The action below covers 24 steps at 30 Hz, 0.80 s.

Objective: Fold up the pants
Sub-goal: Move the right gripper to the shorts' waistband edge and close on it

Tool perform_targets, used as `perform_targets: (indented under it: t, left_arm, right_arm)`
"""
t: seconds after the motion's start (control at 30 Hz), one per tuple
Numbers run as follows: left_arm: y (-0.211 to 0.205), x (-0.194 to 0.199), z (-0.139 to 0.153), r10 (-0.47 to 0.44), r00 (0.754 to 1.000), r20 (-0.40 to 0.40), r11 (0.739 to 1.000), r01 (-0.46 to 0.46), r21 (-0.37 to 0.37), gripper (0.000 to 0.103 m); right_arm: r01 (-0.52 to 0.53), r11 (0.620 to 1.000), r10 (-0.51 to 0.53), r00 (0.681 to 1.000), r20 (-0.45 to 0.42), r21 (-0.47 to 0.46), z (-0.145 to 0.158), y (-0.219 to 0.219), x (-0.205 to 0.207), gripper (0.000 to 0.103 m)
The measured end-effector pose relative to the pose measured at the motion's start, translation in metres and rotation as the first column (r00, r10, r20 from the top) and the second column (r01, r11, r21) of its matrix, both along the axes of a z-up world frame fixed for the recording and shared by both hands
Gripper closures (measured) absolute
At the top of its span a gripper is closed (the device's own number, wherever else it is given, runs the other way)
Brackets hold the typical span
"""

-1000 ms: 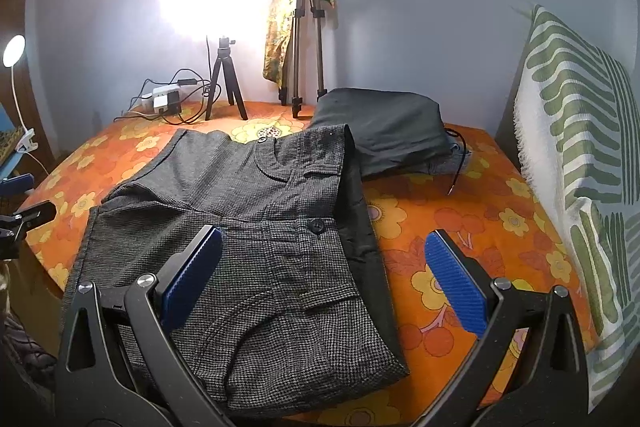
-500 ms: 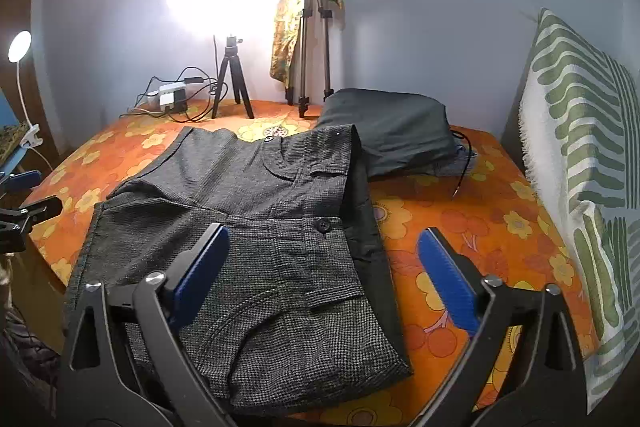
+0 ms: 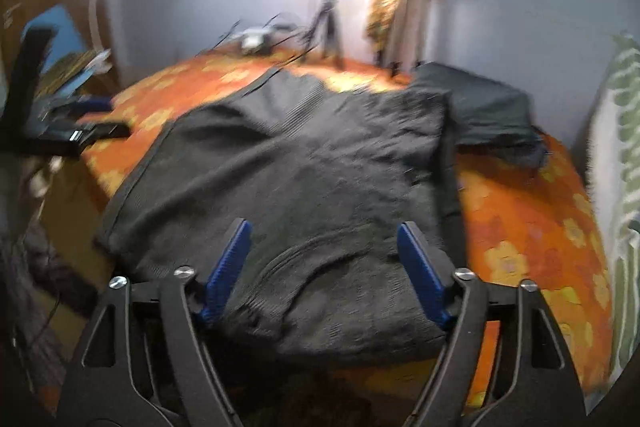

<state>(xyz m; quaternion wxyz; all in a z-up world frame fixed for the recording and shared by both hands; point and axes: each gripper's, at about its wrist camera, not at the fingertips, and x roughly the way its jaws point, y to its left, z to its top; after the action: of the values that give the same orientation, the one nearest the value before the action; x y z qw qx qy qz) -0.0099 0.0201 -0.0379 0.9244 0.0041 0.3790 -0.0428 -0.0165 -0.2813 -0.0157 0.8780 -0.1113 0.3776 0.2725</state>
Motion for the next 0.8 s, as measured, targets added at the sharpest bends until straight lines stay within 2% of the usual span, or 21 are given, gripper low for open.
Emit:
perform_targets:
  t: [0.1,0.17,0.3,0.4,0.53,0.8]
  left_arm:
    - [0.007,-0.005,-0.005,-0.005,0.999,-0.037,1.000,0.004,-0.021,0.030]
    - [0.012,-0.007,-0.009,-0.004,0.998,-0.065,0.999,0.002,-0.032,0.033]
    - [0.020,-0.013,-0.017,0.005,0.993,-0.118,0.999,-0.011,-0.051,0.033]
    - [0.023,-0.018,-0.023,0.006,0.990,-0.143,0.998,-0.014,-0.054,0.033]
    - [0.024,-0.025,-0.028,-0.009,0.986,-0.164,0.998,-0.001,-0.062,0.033]
    - [0.016,-0.036,-0.029,-0.067,0.981,-0.182,0.998,0.062,-0.033,0.033]
  right_arm:
    - [-0.108,0.994,0.108,0.991,-0.073,0.004,-0.015,0.018,-0.010,0.036]
    - [-0.172,0.985,0.171,0.979,-0.106,-0.001,-0.025,0.031,-0.019,0.036]
    - [-0.318,0.946,0.308,0.942,-0.132,-0.063,-0.044,0.059,-0.044,0.036]
    - [-0.383,0.913,0.366,0.921,-0.134,-0.140,-0.059,0.075,-0.063,0.036]
    - [-0.401,0.887,0.387,0.916,-0.104,-0.229,-0.073,0.086,-0.076,0.036]
    - [-0.357,0.886,0.356,0.933,-0.060,-0.295,-0.077,0.089,-0.068,0.036]
